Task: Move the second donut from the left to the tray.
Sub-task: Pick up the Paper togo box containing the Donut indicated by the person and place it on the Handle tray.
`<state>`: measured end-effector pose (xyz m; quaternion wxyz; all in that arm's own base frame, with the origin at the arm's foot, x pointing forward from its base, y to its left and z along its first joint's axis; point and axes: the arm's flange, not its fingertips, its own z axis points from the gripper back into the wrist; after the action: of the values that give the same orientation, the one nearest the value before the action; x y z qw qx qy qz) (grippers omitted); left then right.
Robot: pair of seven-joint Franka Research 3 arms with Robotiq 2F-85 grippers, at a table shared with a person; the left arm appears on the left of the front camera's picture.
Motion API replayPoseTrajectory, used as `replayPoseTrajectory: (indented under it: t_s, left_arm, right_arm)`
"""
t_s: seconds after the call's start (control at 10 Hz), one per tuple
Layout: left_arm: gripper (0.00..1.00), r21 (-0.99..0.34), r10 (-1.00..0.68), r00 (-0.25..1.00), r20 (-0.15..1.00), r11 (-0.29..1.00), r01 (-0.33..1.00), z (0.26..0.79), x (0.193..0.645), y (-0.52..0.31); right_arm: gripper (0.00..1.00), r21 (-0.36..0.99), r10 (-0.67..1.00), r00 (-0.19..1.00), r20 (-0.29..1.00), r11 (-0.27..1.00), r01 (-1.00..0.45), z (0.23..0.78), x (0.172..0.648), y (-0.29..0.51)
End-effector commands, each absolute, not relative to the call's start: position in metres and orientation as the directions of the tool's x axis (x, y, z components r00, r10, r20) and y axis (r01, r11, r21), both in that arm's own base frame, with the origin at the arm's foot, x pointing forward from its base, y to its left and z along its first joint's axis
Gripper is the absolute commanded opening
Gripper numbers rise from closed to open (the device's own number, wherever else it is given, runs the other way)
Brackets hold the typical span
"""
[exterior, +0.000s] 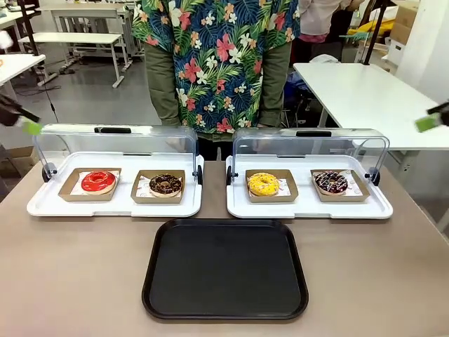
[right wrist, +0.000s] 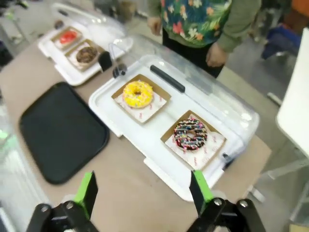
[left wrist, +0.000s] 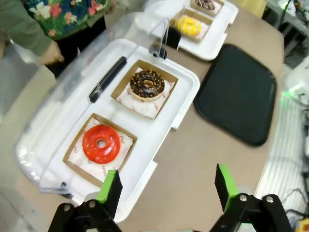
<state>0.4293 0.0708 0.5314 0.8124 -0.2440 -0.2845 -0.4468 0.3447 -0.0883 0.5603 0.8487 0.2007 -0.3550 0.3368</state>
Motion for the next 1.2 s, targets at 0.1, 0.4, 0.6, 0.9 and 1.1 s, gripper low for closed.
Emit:
replayPoseTrajectory:
  t_s: [0.1, 0.4, 0.6, 0.9, 1.1]
  left_arm:
    - [1.00, -0.156, -0.502, 0.310, 0.807, 0.325, 0.933, 0.503, 0.452, 0.134]
    - [1.00, -0.060, -0.478, 0.202, 0.855, 0.295, 0.954, 0.480, 0.445, 0.145]
    - [1.00, -0.045, -0.458, 0.187, 0.869, 0.302, 0.952, 0.478, 0.443, 0.140]
    - [1.00, -0.039, -0.449, 0.184, 0.875, 0.312, 0.949, 0.475, 0.444, 0.138]
    - [1.00, -0.025, -0.444, 0.177, 0.879, 0.326, 0.945, 0.473, 0.447, 0.140]
  right_arm:
    - [1.00, 0.138, 0.410, 0.420, 0.809, 0.563, -0.815, 0.541, 0.334, -0.146]
    - [1.00, 0.096, 0.441, 0.366, 0.819, 0.525, -0.846, 0.526, 0.319, -0.163]
    - [1.00, 0.093, 0.436, 0.357, 0.826, 0.520, -0.849, 0.523, 0.313, -0.164]
    - [1.00, 0.099, 0.420, 0.362, 0.832, 0.531, -0.842, 0.523, 0.309, -0.166]
    - [1.00, 0.099, 0.414, 0.368, 0.833, 0.541, -0.835, 0.523, 0.308, -0.167]
